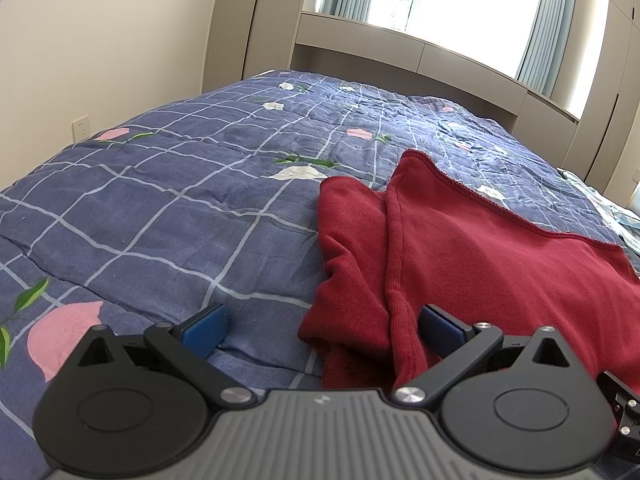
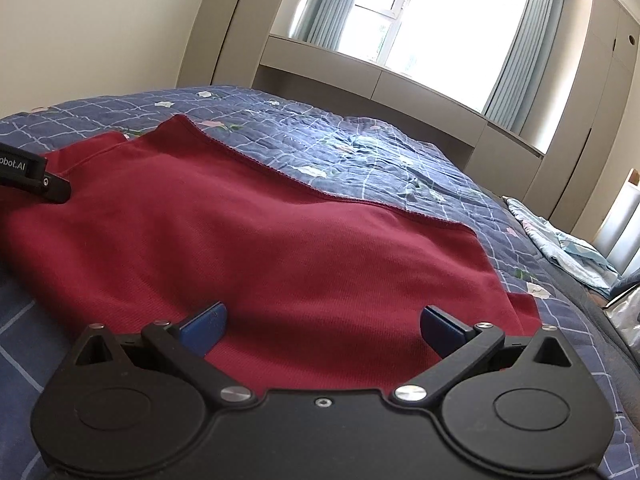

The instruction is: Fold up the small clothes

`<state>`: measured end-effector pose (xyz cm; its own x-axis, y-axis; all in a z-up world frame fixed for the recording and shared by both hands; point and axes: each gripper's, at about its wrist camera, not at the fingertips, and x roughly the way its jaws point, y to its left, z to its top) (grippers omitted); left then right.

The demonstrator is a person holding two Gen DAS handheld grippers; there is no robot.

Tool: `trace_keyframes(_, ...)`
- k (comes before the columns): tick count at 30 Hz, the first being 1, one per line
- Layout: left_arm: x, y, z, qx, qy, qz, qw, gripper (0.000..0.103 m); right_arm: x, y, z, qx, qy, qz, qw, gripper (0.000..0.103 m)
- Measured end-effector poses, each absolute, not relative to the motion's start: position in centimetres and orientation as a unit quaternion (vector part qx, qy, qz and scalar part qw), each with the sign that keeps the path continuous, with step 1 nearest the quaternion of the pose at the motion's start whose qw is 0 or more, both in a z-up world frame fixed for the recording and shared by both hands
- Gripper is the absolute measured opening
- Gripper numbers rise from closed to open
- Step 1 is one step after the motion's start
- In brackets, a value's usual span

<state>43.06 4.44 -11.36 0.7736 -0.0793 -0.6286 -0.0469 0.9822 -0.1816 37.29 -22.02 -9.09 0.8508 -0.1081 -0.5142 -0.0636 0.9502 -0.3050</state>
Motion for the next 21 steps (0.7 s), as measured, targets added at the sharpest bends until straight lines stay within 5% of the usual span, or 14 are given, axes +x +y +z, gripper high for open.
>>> trace_keyframes(21, 40.8, 3.8, -10.4, -0.116, 0.366, -0.045, 0.922, 0.103, 37.3, -22.2, -9.0, -0.15, 0.274, -0.008, 0.95, 0.102)
